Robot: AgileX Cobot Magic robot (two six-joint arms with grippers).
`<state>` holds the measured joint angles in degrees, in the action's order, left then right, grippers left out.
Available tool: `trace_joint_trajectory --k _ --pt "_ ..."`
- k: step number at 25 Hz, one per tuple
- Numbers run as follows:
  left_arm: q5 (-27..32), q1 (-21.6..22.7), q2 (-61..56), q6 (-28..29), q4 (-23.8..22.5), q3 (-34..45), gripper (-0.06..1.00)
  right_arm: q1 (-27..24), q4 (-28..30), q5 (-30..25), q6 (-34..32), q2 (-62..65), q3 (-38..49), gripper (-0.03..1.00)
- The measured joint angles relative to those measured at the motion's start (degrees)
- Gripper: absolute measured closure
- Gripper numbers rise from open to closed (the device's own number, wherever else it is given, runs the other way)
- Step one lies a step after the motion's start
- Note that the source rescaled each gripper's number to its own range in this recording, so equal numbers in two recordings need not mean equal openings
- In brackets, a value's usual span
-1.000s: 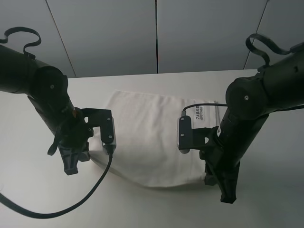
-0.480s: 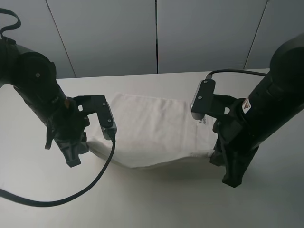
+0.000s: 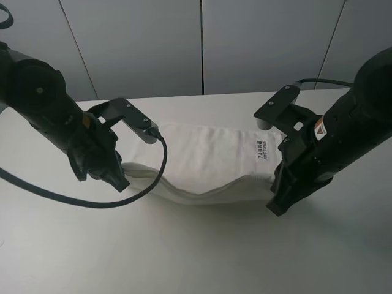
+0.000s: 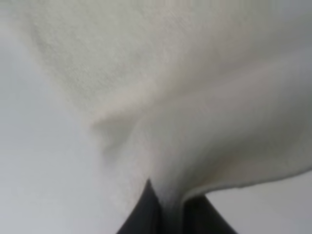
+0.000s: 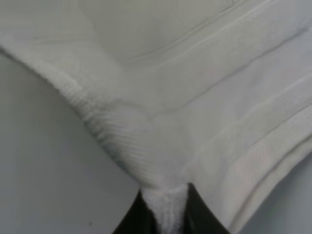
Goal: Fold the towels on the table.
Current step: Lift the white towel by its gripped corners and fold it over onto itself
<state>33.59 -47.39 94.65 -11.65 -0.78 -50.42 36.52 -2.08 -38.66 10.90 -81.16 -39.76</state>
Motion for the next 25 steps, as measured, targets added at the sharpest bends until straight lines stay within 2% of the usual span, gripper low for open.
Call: trace_joint_trajectory --k 3,7,11,14,18,21,25 --pt "1.94 0.00 -2.40 1.31 0.78 0.00 0.94 0.00 0.00 -2.88 1.10 -0.02 0.00 0.97" --pt "6.34 0.00 -5.38 -0.13 2.88 0.00 0.94 0.00 -1.17 -7.66 3.13 -0.02 0.00 0.97" --pt "8.87 0.00 -7.38 -2.00 6.37 0.00 0.94 0.00 -8.37 -10.51 9.39 0.12 0.00 0.97" --pt "9.77 0.00 -8.48 -2.01 7.56 0.00 0.94 0.00 -10.39 -10.87 9.86 1.60 0.00 0.97" --pt "9.09 0.00 -9.47 0.81 7.49 0.00 0.94 0.00 -3.78 -9.41 1.11 6.60 -0.11 0.97" --pt "6.81 0.00 -10.09 5.65 5.31 0.00 0.94 0.00 2.86 -9.02 -7.21 10.57 -1.48 0.97" --pt "3.54 0.00 -10.59 13.34 0.78 0.00 0.94 0.00 7.24 -8.25 -13.35 12.82 -2.91 0.97"
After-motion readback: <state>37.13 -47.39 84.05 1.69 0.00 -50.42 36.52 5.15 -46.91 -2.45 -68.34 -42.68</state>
